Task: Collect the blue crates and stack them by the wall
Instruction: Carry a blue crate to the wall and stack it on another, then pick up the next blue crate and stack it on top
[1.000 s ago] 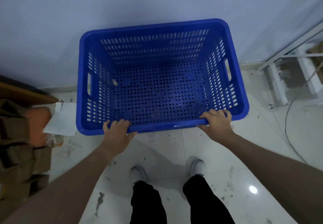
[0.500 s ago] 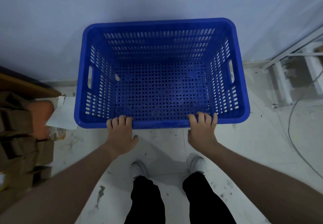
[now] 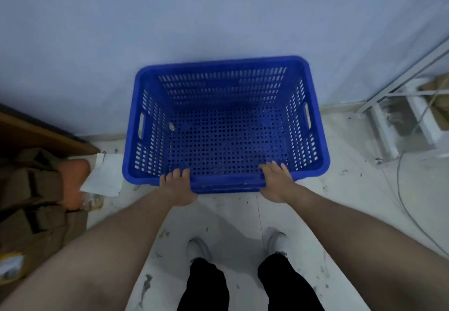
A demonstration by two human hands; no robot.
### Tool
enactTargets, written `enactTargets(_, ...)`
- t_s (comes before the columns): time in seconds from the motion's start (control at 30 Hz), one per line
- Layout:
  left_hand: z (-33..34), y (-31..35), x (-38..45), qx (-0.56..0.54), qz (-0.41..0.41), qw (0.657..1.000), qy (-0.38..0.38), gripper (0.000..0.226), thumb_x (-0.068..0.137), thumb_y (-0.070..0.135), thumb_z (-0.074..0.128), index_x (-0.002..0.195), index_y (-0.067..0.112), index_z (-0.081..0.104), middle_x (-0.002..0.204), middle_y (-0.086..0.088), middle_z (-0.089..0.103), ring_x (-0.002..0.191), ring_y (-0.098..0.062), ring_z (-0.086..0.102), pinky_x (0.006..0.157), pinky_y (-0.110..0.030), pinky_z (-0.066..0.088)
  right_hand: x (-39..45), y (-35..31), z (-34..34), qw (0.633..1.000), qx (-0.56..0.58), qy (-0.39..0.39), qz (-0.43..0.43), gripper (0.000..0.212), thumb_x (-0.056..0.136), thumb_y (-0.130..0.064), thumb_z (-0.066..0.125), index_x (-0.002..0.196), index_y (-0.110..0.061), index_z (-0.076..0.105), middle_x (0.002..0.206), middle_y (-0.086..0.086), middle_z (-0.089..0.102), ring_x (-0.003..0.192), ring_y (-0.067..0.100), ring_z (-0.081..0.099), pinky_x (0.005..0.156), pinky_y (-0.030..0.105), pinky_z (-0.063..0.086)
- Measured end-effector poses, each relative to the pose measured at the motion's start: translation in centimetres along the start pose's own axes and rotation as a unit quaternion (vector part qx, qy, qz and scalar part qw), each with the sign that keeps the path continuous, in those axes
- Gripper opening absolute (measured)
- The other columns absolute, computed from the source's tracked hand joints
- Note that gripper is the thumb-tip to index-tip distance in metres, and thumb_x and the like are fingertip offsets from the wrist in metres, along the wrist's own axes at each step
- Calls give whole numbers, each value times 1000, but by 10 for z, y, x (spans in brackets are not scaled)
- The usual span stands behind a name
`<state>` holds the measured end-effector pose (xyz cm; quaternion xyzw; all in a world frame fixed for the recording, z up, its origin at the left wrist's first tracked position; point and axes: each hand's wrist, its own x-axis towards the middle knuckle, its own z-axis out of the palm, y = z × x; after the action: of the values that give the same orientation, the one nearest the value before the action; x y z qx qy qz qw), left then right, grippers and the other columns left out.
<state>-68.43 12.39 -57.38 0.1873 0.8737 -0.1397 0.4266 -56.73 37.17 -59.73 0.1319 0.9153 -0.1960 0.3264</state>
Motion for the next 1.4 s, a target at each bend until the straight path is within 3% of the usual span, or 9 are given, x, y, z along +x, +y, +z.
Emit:
enactTargets(0.13, -56, 34, -56, -88, 75, 992, 58, 10, 97, 16, 38, 104, 15, 45, 97, -8, 51, 76, -22, 49, 73, -38, 40, -54, 7, -76, 984, 162, 63, 37, 38, 101, -31, 42, 121, -2, 58, 123, 17, 62, 117, 32, 55, 105, 41, 36)
enactTargets(0.23, -99, 81, -97, -86, 141, 980, 111, 31, 103, 24, 31, 74, 19, 42, 76, -3, 48, 62, -17, 39, 68, -33, 36, -105, 27, -119, 956, 260, 122, 62, 37, 102, -28, 39, 82, -3, 58, 88, 15, 61, 83, 28, 58, 76, 37, 44)
enactTargets(0.33, -137, 136, -137, -108, 213, 959, 154, 41, 102, 40, 28, 80, 14, 49, 79, -6, 53, 68, -21, 46, 72, -34, 42, -166, 62, -146, 932, 283, 203, 97, 25, 93, -18, 53, 114, -9, 62, 118, 9, 61, 110, 26, 58, 94, 32, 44)
enactTargets(0.47, -186, 210, -191, -80, 335, 906, 245, 50, 97, 49, 33, 128, 17, 53, 133, -6, 58, 117, -25, 55, 99, -38, 43, -266, 95, -160, 878, 323, 315, 159, 27, 93, -27, 52, 71, -12, 57, 77, 10, 58, 80, 26, 58, 81, 37, 45)
enactTargets(0.6, -186, 309, -236, -113, 448, 845, 270, 49, 95, 44, 41, 130, 12, 53, 135, -12, 57, 124, -30, 52, 101, -36, 40, -378, 118, -118, 769, 391, 431, 264, 33, 95, -29, 51, 102, -2, 68, 107, 18, 69, 105, 31, 62, 85, 31, 44)
enactTargets(0.8, -79, 418, -348, -115, 602, 768, 187, 30, 95, 29, 45, 109, 12, 65, 109, -13, 69, 103, -31, 63, 86, -33, 45, -556, 127, -1, 577, 472, 526, 409, 36, 94, -27, 55, 116, 0, 64, 122, 15, 66, 116, 30, 58, 92, 29, 43)
enactTargets(1.03, 69, 518, -514, -20, 704, 699, 125, 26, 95, 26, 47, 110, 9, 61, 100, -6, 61, 98, -26, 58, 80, -28, 38, -730, 111, 157, 350, 498, 608, 509, 38, 89, -25, 55, 107, 8, 62, 97, 21, 67, 91, 33, 62, 73, 31, 44)
enactTargets(1.2, 220, 565, -613, 37, 751, 658, 45, 22, 93, 22, 47, 92, 6, 63, 87, -9, 64, 88, -31, 62, 71, -33, 45, -822, 99, 285, 246, 513, 604, 559, 30, 91, -23, 55, 103, 2, 65, 94, 11, 64, 89, 26, 58, 69, 28, 43)
enactTargets(1.4, 383, 598, -712, 82, 749, 655, -51, 27, 96, 27, 43, 109, 8, 59, 103, -4, 59, 94, -20, 53, 80, -26, 37, -933, 105, 414, 160, 519, 569, 617, 25, 88, -19, 51, 65, -14, 45, 65, 6, 44, 60, 19, 41, 59, 32, 33)
